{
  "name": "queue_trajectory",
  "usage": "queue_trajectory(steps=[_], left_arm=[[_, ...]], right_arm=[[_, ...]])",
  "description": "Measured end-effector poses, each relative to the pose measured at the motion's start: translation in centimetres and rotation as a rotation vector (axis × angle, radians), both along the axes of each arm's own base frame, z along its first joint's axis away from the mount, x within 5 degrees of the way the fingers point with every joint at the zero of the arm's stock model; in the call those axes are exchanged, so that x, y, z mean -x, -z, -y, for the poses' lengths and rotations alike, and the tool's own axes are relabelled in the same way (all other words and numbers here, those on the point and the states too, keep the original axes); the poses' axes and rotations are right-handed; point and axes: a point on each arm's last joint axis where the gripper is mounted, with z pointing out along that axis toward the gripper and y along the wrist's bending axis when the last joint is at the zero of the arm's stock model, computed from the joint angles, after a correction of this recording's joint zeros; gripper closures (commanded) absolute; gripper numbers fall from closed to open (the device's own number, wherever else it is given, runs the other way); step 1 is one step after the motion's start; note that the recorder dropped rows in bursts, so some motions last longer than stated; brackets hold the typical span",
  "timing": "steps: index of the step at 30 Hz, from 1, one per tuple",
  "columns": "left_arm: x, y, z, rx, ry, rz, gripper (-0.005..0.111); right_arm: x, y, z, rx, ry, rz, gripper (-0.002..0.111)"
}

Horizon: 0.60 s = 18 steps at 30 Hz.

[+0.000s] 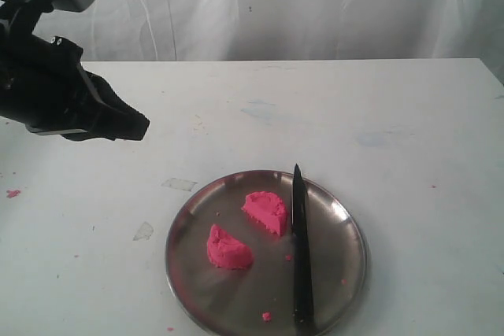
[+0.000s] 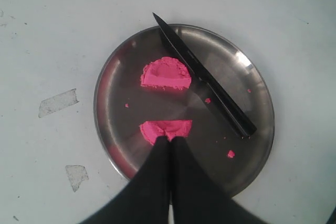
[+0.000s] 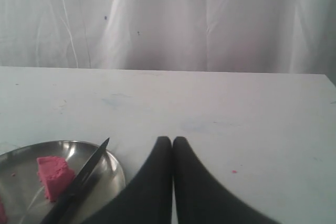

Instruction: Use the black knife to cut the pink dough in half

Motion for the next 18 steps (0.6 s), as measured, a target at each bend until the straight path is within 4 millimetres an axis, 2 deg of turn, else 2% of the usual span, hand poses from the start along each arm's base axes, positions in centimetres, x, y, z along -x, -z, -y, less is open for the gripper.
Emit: queue_trajectory(steps=[7,18], left_arm=[[0.0,0.0,0.0,0.000,0.000,0.000,0.107],[0.0,0.0,0.0,0.001,0.000,0.000,0.107]], right_arm=[[-0.1,1.0,0.2,0.031,0.025,-0.015,0.108],[0.1,1.3,0.2,0.014,0.029,-0.045,0.108]])
